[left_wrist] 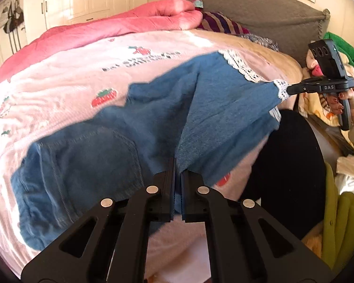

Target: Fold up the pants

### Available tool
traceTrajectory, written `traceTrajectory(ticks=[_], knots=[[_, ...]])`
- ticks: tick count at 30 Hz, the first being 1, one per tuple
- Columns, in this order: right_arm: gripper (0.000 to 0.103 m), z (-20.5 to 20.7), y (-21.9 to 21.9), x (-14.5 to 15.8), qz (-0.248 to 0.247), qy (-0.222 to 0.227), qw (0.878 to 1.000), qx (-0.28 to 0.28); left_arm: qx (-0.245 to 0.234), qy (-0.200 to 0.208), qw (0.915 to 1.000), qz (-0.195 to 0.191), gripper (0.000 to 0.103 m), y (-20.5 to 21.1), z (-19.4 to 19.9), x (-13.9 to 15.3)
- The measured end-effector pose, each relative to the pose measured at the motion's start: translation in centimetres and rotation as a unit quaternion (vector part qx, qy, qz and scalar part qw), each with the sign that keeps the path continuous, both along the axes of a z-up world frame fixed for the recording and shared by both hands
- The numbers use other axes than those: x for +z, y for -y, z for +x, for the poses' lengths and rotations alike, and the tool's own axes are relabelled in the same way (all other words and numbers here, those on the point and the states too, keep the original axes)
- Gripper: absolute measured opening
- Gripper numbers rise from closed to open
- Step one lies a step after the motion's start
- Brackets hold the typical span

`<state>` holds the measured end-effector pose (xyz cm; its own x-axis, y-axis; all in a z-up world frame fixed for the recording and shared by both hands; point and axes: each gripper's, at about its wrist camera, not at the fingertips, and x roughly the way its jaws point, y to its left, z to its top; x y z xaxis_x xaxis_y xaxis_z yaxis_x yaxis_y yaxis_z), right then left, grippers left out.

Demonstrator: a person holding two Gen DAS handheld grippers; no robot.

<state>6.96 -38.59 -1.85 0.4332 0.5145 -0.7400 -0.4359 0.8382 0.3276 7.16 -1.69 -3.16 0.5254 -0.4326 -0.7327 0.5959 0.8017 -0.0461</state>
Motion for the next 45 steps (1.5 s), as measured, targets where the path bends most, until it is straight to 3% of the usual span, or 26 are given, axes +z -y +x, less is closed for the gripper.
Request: traceTrajectory(ticks=[7,10,14,18,20,23,25,26,31,34,37,41,43,45], knots=[[0.007,0.4,-0.3,-3.8,-0.028,-0.061,0.998,-0.015,-0.015,-0.016,0.9993,0.03,0.0,1.1,-1.0,-2.4],[0.013,0.9,-0.8,-4.5,-0.036,-0.079,0.996,-0.012,-0.017,-0.026,0.9991,0.028,0.001,1.6,-0.6,-3.3],[0.043,0.4,-0.5,-3.4,-0.043,-0.078,0.996,-0.022,-0.018,-0.032,0.9991,0.024,0.006,1.6,-0.7,-3.9],[0.067,0.4,1.5,-0.7,-0.008,-0.038,0.997,-0.062,-0.015,-0.035,0.9992,-0.015,0.03,0.3,-1.4,-2.4],[0.071,1.8,2.2,-0.2,0.008,-0.031,0.996,-0.087,-0.003,-0.02,0.9993,-0.032,0.04,-0.7,-1.8,-1.0],[0.071,4.9,2.4,-0.4,0.024,-0.032,0.993,-0.11,0.037,0.013,0.9981,-0.048,0.054,-2.7,-1.8,1.0],[0.071,7.3,2.4,-0.8,0.035,-0.034,0.991,-0.121,0.093,0.039,0.9935,-0.051,0.082,-5.0,-1.4,2.0],[0.071,8.4,2.4,-0.9,0.036,-0.032,0.991,-0.126,0.119,0.042,0.9905,-0.054,0.085,-6.2,-1.1,2.2],[0.071,12.2,2.3,-2.3,0.053,-0.041,0.99,-0.122,0.232,0.022,0.9676,-0.096,0.086,-13.1,0.1,1.7],[0.072,13.3,1.9,-3.1,0.06,-0.05,0.99,-0.121,0.274,0.014,0.9561,-0.103,0.091,-15.4,0.9,1.0],[0.069,13.4,1.1,-2.9,0.074,-0.051,0.989,-0.12,0.295,-0.014,0.9454,-0.137,0.091,-16.3,2.3,-0.2],[0.068,13.2,-0.7,-3.3,0.037,-0.039,0.993,-0.101,0.289,-0.029,0.9479,-0.13,0.091,-15.4,3.6,-1.5],[0.063,13.3,-0.5,-4.0,0.039,-0.046,0.992,-0.108,0.283,-0.028,0.9511,-0.121,0.091,-14.5,4.1,-1.7],[0.051,13.0,-0.4,-4.1,0.046,-0.045,0.991,-0.119,0.283,-0.021,0.9517,-0.117,0.091,-14.3,4.1,-1.9]])
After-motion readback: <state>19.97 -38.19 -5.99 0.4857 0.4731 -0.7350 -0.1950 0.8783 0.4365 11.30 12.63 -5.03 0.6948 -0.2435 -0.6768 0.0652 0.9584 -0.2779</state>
